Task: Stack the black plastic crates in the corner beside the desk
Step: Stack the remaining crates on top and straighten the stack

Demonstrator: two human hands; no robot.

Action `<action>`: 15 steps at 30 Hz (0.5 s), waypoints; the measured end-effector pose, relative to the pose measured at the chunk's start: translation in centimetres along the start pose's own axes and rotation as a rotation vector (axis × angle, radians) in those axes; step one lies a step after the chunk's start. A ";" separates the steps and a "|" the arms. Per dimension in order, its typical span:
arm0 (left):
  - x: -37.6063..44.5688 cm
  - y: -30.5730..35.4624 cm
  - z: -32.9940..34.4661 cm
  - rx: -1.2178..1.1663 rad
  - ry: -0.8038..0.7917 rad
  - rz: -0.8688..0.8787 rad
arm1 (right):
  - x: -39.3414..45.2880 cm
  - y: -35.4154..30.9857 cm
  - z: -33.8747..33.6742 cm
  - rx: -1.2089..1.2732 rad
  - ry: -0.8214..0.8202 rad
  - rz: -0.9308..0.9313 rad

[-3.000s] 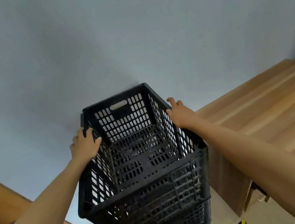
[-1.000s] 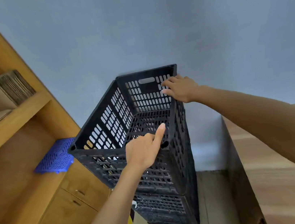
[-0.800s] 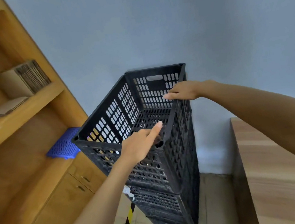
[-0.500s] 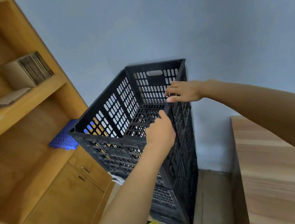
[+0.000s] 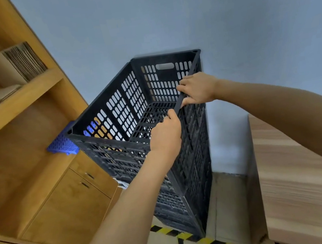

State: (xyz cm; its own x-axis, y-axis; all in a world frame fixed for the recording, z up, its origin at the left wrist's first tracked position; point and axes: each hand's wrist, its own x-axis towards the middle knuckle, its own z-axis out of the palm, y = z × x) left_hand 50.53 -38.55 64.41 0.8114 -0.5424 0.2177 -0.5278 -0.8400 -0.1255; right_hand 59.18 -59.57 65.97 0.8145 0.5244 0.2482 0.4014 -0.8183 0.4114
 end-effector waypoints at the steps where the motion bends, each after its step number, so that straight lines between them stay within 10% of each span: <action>1: 0.1 0.0 0.1 -0.005 0.006 0.001 | 0.1 0.0 0.1 -0.001 0.006 -0.003; 15: -1.7 -2.1 0.4 0.022 0.031 0.111 | -1.3 -2.8 -0.4 0.007 0.056 0.089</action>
State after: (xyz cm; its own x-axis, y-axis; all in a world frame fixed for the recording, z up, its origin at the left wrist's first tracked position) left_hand 50.32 -35.88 63.92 0.7397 -0.6321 0.2308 -0.6085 -0.7748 -0.1716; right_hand 56.87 -57.88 64.83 0.8223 0.4618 0.3324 0.3317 -0.8637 0.3795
